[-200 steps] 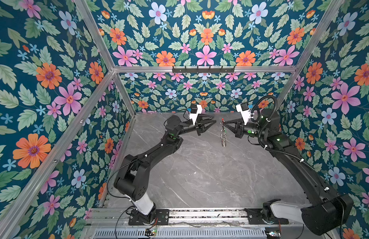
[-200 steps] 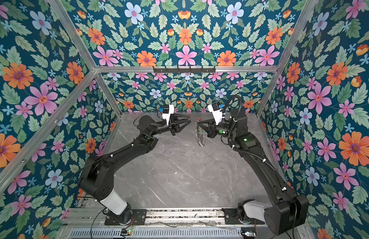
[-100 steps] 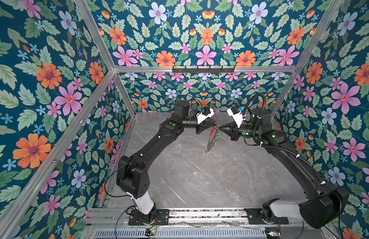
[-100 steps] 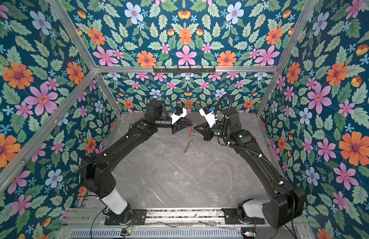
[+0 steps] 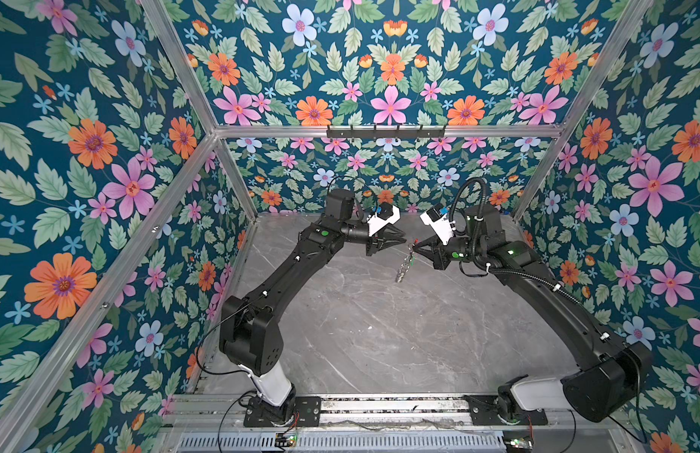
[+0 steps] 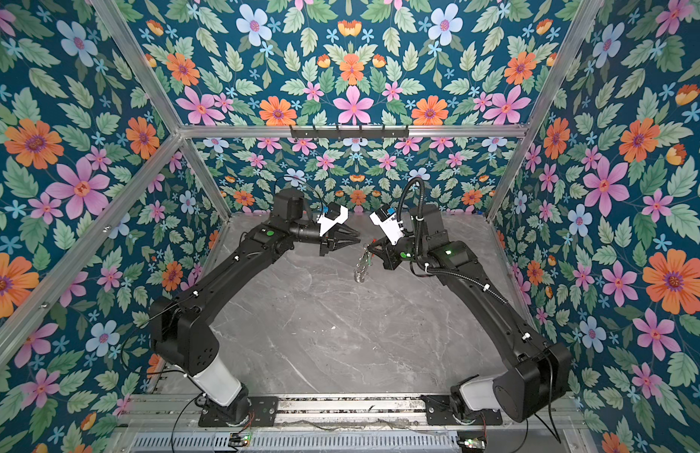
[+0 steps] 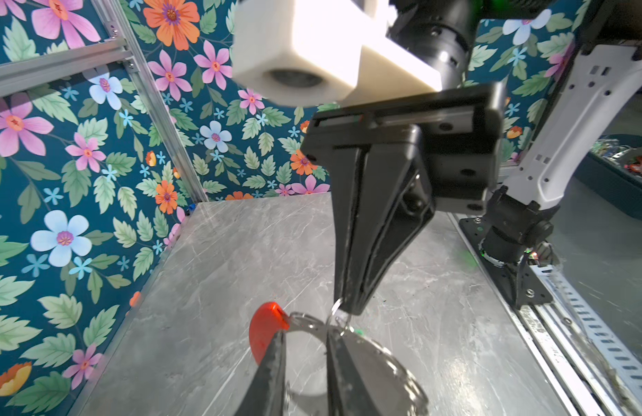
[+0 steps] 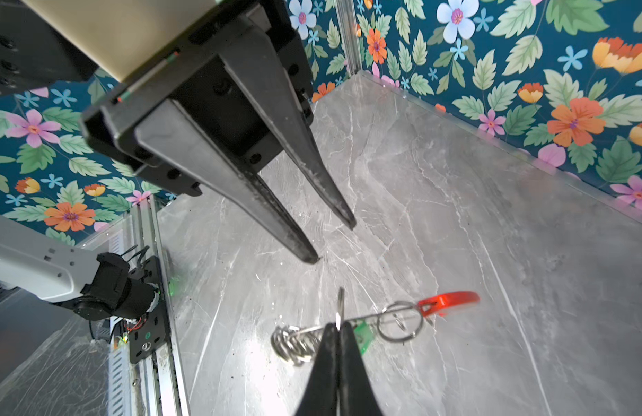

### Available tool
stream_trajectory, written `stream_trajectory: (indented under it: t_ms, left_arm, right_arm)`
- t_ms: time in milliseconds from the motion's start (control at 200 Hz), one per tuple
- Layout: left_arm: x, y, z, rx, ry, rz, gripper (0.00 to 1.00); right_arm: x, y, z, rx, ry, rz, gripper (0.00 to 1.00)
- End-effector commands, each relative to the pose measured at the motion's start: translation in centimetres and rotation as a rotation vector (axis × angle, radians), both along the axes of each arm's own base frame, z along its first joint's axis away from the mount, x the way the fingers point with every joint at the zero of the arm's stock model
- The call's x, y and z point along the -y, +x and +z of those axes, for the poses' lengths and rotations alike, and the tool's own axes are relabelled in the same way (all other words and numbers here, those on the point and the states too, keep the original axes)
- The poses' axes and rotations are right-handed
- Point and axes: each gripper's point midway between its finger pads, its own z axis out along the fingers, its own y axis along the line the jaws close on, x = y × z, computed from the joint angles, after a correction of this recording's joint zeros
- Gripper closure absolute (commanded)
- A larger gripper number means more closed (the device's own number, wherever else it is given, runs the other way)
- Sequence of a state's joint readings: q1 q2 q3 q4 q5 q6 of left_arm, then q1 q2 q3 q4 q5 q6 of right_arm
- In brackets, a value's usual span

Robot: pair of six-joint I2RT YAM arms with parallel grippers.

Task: Attach keys to a key ring
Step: Insert the key into the keyring.

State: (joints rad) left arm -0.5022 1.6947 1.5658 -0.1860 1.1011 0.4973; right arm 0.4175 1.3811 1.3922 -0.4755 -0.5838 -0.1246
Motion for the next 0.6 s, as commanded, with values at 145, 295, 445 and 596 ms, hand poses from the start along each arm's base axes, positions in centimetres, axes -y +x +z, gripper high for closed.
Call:
stream_trajectory:
  t_ms: [145, 295, 445, 596]
  left_arm:
    - [0.42, -0.90, -0.07, -0.064, -0.022, -0.068, 0.77]
    - [0.60, -1.00, -0.11, -0.073, -0.024, -0.079, 0.77]
    - [0.74, -1.11, -0.34, -0.087, -0.024, -0.089, 0.77]
    - [0.80, -1.27, -0.47, -0.100, -0.022, -0.097, 0.78]
  right_arm:
    - [-0.48, -0.22, 0.87, 0.040, -0.002, 0.031, 1.00]
    - [-0.80, -0.46, 0.91, 0.033, 0.006, 0.045, 1.00]
    - [-0.97, -0.53, 1.09, 0.033, 0.010, 0.052, 1.00]
    - [-0.99, -0.53, 1.38, 0.039, 0.014, 0.052, 1.00]
